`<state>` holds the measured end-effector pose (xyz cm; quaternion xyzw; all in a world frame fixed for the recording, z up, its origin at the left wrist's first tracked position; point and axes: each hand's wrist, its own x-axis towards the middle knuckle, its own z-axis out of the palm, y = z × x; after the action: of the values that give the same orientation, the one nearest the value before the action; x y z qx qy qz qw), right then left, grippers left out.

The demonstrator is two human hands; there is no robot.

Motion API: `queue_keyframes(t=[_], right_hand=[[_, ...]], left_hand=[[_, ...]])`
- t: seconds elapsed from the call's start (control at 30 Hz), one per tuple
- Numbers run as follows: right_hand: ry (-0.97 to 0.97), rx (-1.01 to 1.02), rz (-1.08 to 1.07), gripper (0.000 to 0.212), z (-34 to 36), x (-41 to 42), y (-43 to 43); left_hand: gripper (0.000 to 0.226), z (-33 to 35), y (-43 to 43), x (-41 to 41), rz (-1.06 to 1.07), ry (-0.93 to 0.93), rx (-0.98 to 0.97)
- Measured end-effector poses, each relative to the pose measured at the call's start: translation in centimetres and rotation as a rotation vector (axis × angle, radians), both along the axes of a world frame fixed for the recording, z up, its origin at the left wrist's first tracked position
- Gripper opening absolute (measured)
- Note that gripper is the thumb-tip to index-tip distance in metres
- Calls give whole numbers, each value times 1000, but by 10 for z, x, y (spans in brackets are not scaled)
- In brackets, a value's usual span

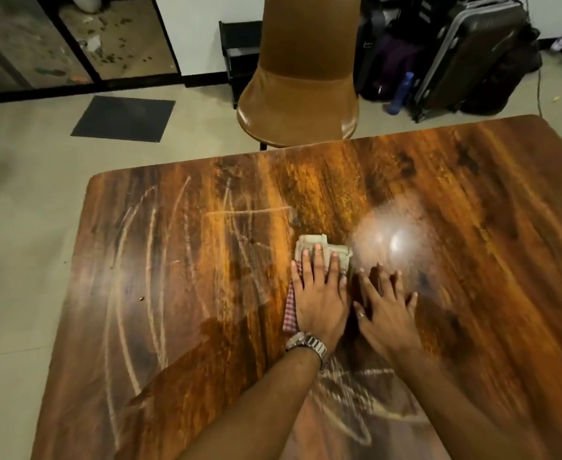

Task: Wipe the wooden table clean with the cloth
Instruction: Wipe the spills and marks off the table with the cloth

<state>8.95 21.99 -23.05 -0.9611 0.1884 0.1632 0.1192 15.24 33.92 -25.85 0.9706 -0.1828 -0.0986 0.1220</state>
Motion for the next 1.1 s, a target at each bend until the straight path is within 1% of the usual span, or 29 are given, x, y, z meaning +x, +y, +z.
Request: queue_keyframes(t=[0.13,0.27,0.4,0.53,0.6,0.7,0.77,0.83,0.9,1.0,1.1], right_hand=[[4,-50,36,68,-9,34,-20],[-22,-73,73,74,-11,73,-25],[-22,-57,115,80,-8,121,-27],[26,-4,136,82,-5,176,-20],[49,8,124,83,-4,189,-18],[55,4,126,85,-5,192,-22],[47,-8,135,84,-5,190,-22],[43,-22,133,84,-4,190,-21],[50,-34,136,84,-4,190,-18],[59,-36,147,84,-4,191,-21],[64,-16,157,84,-5,191,-25]], left_hand=[[58,1,-8,55,38,-28,-10],[57,2,20,119,122,-47,-38],[59,1,94,188,273,-49,11],[58,-3,198,240,493,-79,47],[58,-4,241,261,585,-74,73],[58,-7,264,286,659,-77,78],[57,-7,254,298,700,-105,69],[56,-6,225,307,687,-105,68],[56,-3,185,313,606,-95,71],[56,3,98,314,441,-92,97],[56,5,2,305,306,-85,82]])
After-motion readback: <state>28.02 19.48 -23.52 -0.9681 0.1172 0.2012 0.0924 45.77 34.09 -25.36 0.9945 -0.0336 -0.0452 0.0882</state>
